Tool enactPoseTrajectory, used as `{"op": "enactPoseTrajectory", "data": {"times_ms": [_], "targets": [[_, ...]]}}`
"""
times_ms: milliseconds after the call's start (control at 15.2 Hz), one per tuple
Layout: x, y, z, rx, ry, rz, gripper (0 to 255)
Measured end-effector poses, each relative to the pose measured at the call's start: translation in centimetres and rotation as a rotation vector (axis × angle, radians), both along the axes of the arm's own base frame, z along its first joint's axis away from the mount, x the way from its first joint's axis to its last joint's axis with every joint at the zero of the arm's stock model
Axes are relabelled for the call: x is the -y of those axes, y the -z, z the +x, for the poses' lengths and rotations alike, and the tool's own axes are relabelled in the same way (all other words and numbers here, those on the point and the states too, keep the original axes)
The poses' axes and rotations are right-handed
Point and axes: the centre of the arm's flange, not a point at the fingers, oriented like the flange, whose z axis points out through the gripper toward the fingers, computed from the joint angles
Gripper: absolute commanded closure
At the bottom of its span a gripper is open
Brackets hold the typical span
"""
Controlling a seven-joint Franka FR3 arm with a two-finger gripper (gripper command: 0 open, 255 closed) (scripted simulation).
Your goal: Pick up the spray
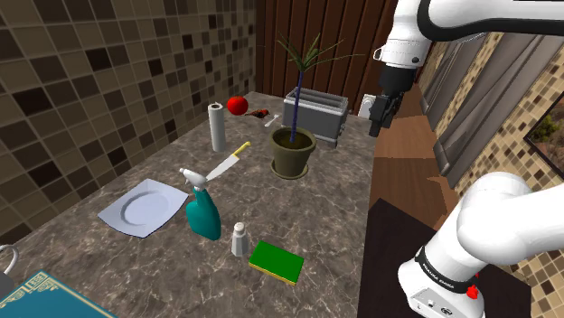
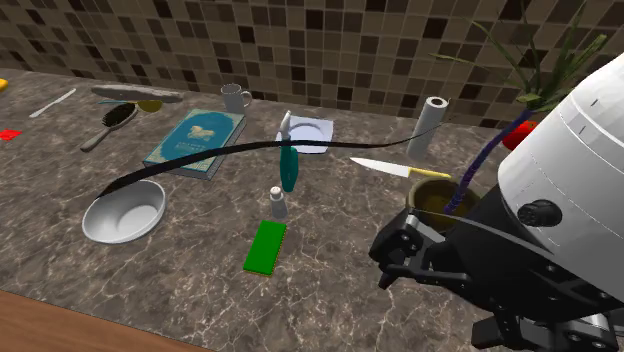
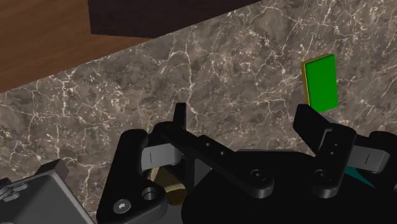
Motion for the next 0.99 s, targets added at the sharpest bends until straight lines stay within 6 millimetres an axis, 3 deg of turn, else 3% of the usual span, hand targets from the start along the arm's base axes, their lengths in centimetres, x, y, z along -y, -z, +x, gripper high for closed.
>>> {"op": "enactPoseTrajectory", "data": {"times_ms": [198,990], "targets": [[-1.3,0.2,0.8,0.003,-0.007,-0.003,0],[-14.4,2.6,9.1,0.033,-0.074,-0.031,0]]}}
